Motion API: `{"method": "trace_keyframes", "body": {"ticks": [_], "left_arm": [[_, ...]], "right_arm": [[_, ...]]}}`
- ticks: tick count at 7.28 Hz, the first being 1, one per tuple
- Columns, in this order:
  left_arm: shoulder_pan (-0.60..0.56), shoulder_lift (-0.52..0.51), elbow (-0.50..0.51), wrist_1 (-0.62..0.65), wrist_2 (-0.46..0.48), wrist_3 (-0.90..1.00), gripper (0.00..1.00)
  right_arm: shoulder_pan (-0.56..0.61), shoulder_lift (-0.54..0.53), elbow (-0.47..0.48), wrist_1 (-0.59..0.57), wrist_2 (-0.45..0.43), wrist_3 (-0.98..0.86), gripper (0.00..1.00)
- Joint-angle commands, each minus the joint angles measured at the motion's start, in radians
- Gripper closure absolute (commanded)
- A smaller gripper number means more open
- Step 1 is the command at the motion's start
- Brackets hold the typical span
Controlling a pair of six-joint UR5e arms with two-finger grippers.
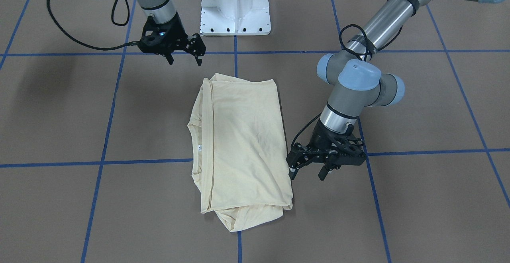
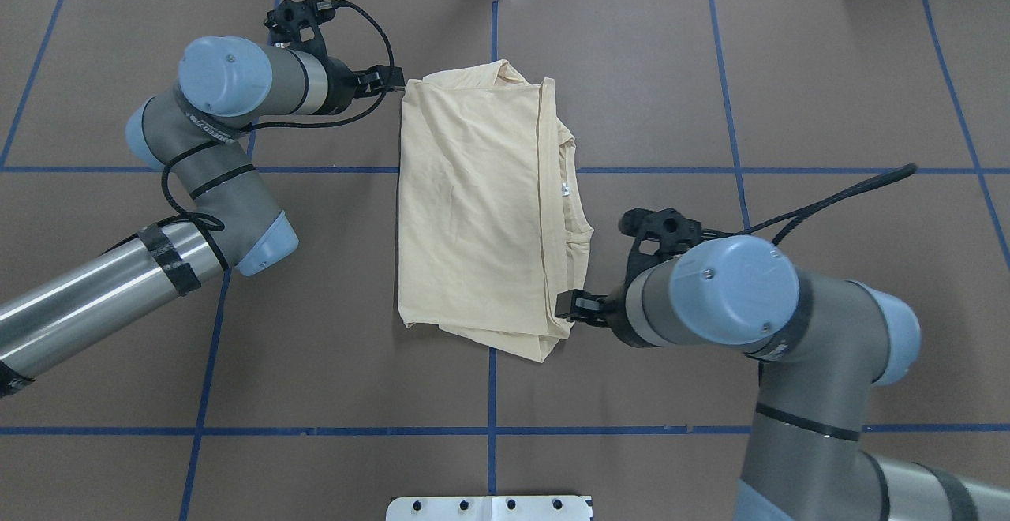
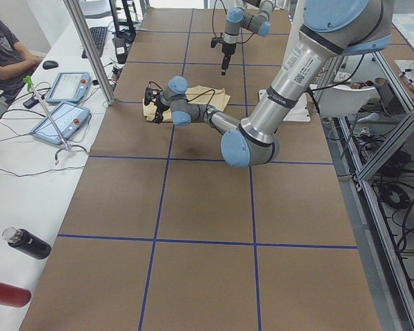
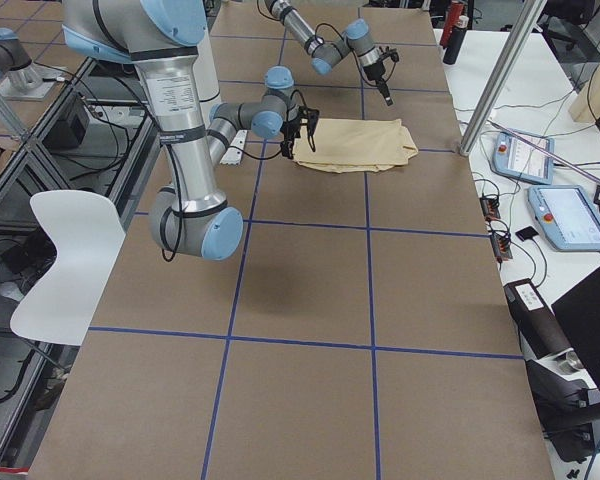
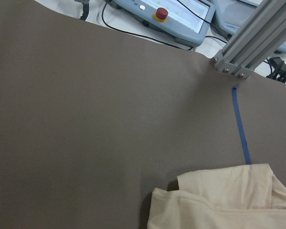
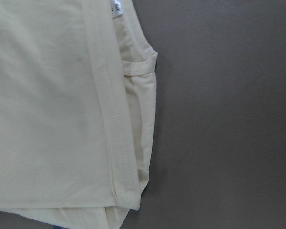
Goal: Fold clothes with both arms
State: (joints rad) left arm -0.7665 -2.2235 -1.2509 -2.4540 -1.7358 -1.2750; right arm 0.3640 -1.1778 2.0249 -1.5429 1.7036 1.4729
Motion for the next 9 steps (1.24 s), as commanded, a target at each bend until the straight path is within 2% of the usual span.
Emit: {"method": "trace_keyframes", "body": {"ticks": [1,2,4,6,7,9], "left_arm": [[-0.007,0.034,-0.045,0.0,-0.033,0.032,0.0],[-0.007,0.036,-0.047,-0.002,-0.033,0.032,0.0],[-0.005,0.036,-0.045,-0.002,-0.033,0.031,0.0],[-0.005,0.036,-0.047,-0.003,-0.033,0.031,0.0],[-0.005,0.038,-0.047,-0.003,-0.033,0.031,0.0],[-0.005,0.036,-0.047,-0.005,-0.033,0.031,0.0]], "right_arm": [[-0.039,0.148,-0.137,-0.099,-0.103,-0.139,0.0],[-0.039,0.161,-0.175,-0.095,-0.128,-0.232,0.0],[-0.036,0.161,-0.205,-0.092,-0.131,-0.284,0.0],[-0.027,0.161,-0.276,-0.019,-0.128,-0.348,0.0],[-0.027,0.161,-0.311,0.037,-0.125,-0.348,0.0],[-0.027,0.162,-0.322,0.049,-0.115,-0.347,0.0]]}}
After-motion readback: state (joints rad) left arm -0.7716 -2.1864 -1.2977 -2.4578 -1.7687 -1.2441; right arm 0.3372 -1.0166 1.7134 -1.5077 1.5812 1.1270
